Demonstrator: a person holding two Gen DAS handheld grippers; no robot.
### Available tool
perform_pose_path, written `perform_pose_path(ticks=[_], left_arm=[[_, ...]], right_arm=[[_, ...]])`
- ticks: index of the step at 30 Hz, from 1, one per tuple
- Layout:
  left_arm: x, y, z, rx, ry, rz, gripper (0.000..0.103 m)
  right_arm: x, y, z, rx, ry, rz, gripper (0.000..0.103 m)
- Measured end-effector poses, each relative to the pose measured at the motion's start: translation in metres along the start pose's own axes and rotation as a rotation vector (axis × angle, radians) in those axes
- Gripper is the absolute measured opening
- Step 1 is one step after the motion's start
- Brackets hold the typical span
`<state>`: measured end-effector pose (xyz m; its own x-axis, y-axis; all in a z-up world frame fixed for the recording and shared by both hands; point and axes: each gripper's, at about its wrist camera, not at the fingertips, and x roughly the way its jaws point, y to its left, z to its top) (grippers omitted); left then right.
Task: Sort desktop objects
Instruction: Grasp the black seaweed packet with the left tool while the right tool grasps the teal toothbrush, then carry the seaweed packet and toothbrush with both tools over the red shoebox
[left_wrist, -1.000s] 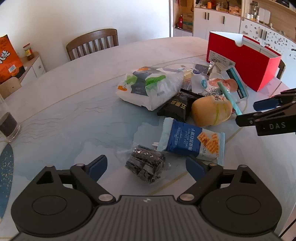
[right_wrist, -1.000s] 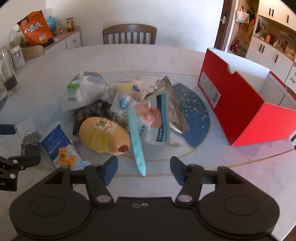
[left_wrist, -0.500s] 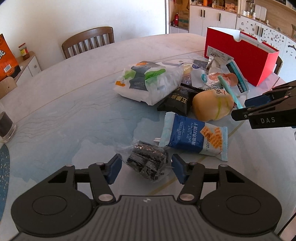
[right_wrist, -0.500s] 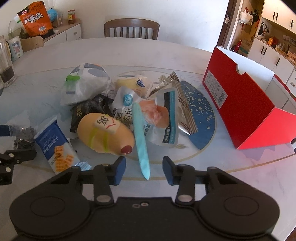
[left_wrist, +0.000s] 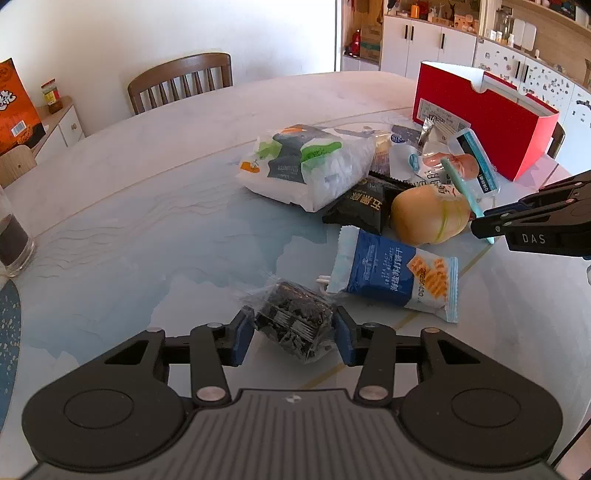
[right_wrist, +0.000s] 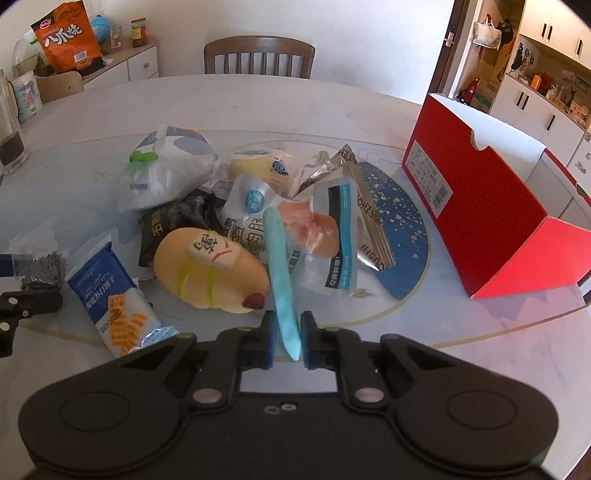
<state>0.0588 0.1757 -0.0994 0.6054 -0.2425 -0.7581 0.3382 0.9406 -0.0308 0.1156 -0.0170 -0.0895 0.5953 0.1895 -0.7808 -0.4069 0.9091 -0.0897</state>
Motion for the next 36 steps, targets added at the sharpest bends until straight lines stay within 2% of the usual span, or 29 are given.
perform_pose_path(ticks=[11, 21, 36], left_arm=[[-0.009, 0.006, 0.004, -0.012, -0.018, -0.008, 0.036], [-0.022, 0.017, 0.007, -0.024, -0.032, -0.039, 0.036], [-0.05, 0.018, 0.03, -0.025, -0.106, -0.113, 0.036]], right_arm=[[-0.014, -0.003, -0.001, 0.051, -0.009, 0.012, 0.01], [-0.034, -0.005, 0.0, 0.095, -0.037, 0.03, 0.009], [-0.066, -0.006, 0.007, 0.15, -0.082, 0.054, 0.009]])
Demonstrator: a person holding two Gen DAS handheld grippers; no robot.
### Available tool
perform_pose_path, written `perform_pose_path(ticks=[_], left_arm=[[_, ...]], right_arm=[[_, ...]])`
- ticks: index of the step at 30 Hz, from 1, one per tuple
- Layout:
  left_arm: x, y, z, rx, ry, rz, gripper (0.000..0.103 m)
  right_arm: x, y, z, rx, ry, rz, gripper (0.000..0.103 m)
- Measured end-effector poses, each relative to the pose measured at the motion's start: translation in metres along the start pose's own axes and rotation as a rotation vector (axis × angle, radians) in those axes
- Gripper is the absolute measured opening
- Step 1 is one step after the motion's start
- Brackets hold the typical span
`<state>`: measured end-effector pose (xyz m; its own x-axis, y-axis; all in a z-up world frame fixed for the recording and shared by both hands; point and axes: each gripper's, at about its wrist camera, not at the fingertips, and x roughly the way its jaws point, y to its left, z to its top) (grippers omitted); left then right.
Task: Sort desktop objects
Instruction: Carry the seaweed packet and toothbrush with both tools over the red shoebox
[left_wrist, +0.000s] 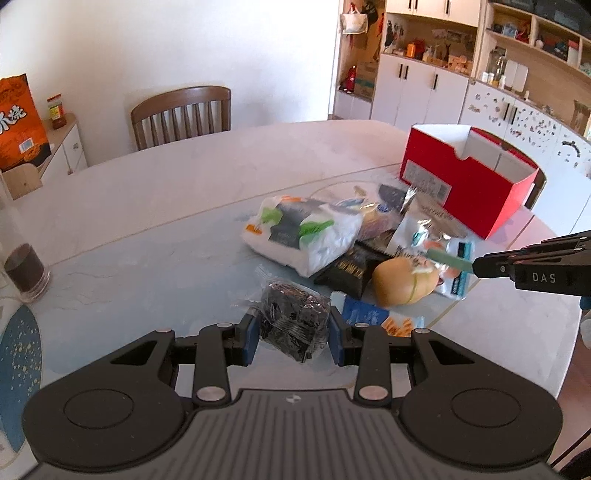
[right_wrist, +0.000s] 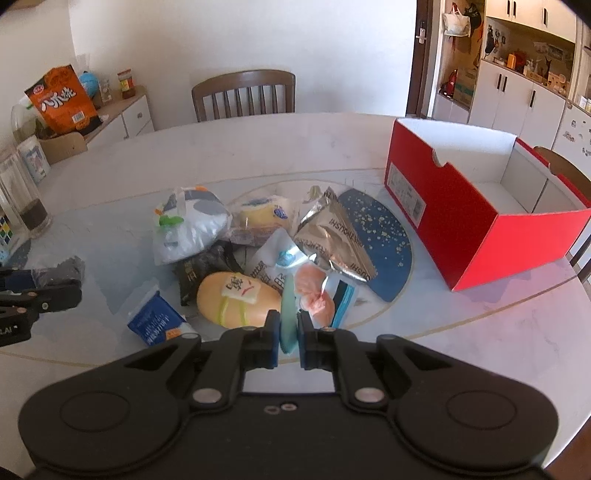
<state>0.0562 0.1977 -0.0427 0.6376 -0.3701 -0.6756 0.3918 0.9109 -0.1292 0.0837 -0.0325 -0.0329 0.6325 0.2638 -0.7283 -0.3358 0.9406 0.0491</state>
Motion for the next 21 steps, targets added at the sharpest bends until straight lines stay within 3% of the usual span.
perform_pose_path(ticks=[21], left_arm=[[-0.009, -0.036, 0.03, 0.06, -0.01, -0.145, 0.036]], right_arm=[[-0.043, -0.022, 0.022, 0.043, -0.089, 0.023, 0.008]])
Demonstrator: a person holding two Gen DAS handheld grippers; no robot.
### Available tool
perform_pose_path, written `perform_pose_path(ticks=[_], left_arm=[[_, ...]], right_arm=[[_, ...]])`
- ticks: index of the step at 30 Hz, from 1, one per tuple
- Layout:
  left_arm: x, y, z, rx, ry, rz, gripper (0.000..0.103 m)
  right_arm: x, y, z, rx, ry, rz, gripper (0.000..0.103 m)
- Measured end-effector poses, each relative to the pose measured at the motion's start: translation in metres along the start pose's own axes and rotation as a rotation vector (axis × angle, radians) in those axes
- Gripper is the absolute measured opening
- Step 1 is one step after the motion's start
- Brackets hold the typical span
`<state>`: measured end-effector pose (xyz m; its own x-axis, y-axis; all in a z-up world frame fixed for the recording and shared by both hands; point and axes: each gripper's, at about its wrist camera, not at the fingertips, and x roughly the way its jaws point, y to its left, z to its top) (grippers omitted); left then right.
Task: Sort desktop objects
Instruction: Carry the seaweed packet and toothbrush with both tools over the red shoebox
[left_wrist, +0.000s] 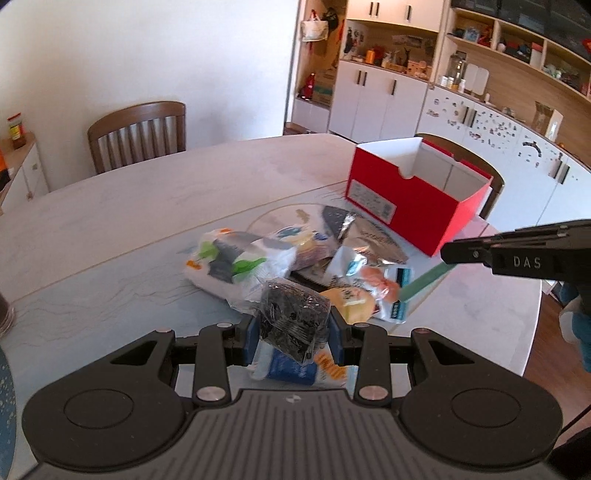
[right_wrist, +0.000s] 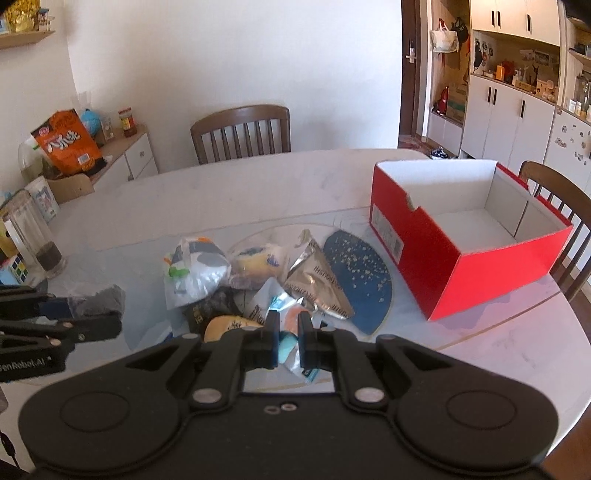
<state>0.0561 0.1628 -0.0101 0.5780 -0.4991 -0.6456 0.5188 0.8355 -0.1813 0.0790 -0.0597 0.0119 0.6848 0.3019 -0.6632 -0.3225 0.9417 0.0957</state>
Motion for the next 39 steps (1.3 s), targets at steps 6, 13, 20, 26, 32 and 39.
perform_pose_path(ticks=[6, 13, 20, 26, 32, 39], left_arm=[[0.008, -0.027, 0.016, 0.029, 0.013, -0.018, 0.036], [0.025, -0.067, 0.044, 0.048, 0.016, -0.034, 0.036], [0.048, -0.11, 0.072, 0.062, 0.014, -0.05, 0.036], [0.068, -0.145, 0.096, 0.092, 0.007, -0.054, 0.036], [0.088, -0.175, 0.115, 0.127, 0.019, -0.066, 0.036], [0.116, -0.208, 0.137, 0.193, 0.047, -0.074, 0.036]], right_arm=[[-0.009, -0.024, 0.018, -0.004, -0.021, 0.022, 0.008], [-0.017, -0.067, 0.039, -0.005, -0.05, 0.063, 0.008], [-0.021, -0.112, 0.064, -0.017, -0.083, 0.099, 0.008], [-0.022, -0.146, 0.08, -0.04, -0.117, 0.106, 0.008], [-0.015, -0.178, 0.094, -0.06, -0.136, 0.098, 0.008], [0.001, -0.208, 0.103, -0.07, -0.137, 0.07, 0.008]])
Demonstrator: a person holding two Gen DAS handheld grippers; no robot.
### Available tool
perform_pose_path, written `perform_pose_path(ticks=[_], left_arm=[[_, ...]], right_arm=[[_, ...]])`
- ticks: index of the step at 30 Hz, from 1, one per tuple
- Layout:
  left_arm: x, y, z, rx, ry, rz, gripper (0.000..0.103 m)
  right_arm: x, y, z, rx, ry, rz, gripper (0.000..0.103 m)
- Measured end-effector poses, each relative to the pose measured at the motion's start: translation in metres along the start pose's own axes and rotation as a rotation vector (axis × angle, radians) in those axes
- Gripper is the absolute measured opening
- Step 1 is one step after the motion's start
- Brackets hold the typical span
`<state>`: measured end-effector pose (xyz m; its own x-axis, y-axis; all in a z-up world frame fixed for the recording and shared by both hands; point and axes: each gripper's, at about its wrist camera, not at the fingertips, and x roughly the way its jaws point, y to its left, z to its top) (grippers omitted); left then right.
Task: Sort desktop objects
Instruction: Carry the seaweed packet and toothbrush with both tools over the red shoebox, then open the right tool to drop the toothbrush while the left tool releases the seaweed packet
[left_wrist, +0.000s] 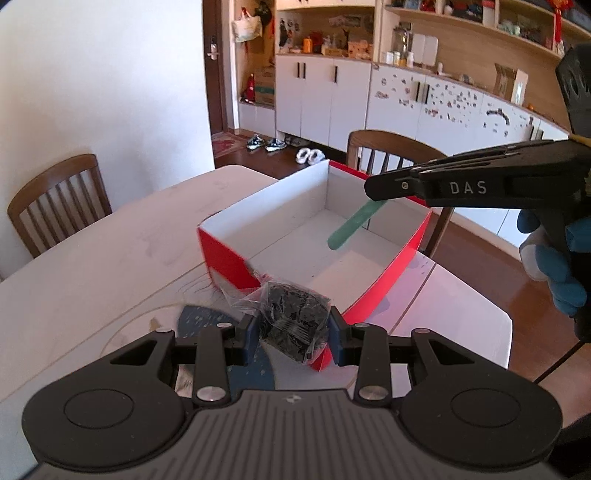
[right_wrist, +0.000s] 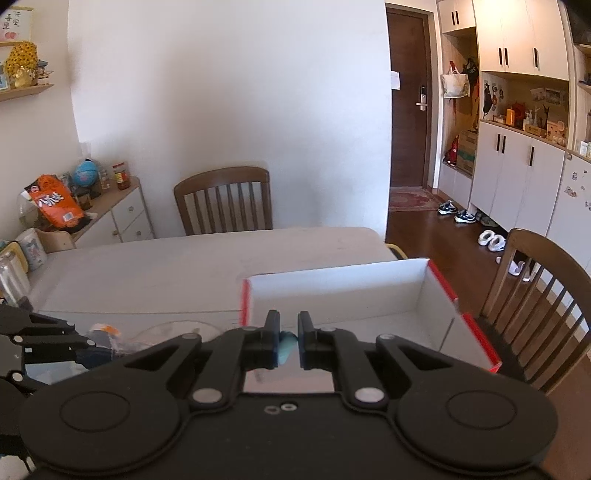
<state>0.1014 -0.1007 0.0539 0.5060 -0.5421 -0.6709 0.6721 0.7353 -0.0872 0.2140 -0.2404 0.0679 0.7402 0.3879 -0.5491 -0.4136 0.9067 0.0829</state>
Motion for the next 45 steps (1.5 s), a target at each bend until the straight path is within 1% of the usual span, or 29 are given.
perform_pose_path(ticks=[5, 13, 15, 19, 25, 30, 33, 35, 38, 41, 45], left_arm=[[0.029, -0.013, 0.018, 0.056, 0.033, 0.006, 0.036], [0.08, -0.023, 0.041, 0.131, 0.117, 0.009, 0.036], [0.093, -0.023, 0.046, 0.138, 0.137, 0.016, 0.036], [0.117, -0.022, 0.055, 0.145, 0.173, 0.006, 0.036], [0.147, -0.022, 0.065, 0.14, 0.226, -0.028, 0.036], [0.172, -0.023, 0.068, 0.137, 0.28, -0.044, 0.036], [0.183, -0.027, 0.069, 0.14, 0.306, -0.052, 0.036], [0.189, -0.026, 0.069, 0.116, 0.323, -0.071, 0.036], [0.201, -0.02, 0.072, 0.051, 0.359, -0.102, 0.036], [0.211, -0.018, 0.071, 0.04, 0.382, -0.098, 0.036], [0.218, -0.019, 0.07, 0.052, 0.408, -0.102, 0.036]], right_arm=[[0.018, -0.022, 0.0, -0.004, 0.019, -0.02, 0.008], [0.049, -0.046, -0.004, -0.008, 0.066, -0.037, 0.008], [0.056, -0.051, -0.006, -0.006, 0.085, -0.035, 0.008], [0.07, -0.061, -0.011, 0.0, 0.116, -0.032, 0.008], [0.087, -0.08, -0.015, 0.034, 0.166, -0.006, 0.008], [0.102, -0.095, -0.018, 0.08, 0.218, 0.015, 0.008], [0.105, -0.1, -0.02, 0.106, 0.234, 0.037, 0.008], [0.107, -0.106, -0.022, 0.136, 0.251, 0.058, 0.008], [0.112, -0.119, -0.026, 0.198, 0.288, 0.082, 0.008], [0.117, -0.131, -0.03, 0.23, 0.319, 0.079, 0.008], [0.118, -0.137, -0.032, 0.218, 0.335, 0.068, 0.009]])
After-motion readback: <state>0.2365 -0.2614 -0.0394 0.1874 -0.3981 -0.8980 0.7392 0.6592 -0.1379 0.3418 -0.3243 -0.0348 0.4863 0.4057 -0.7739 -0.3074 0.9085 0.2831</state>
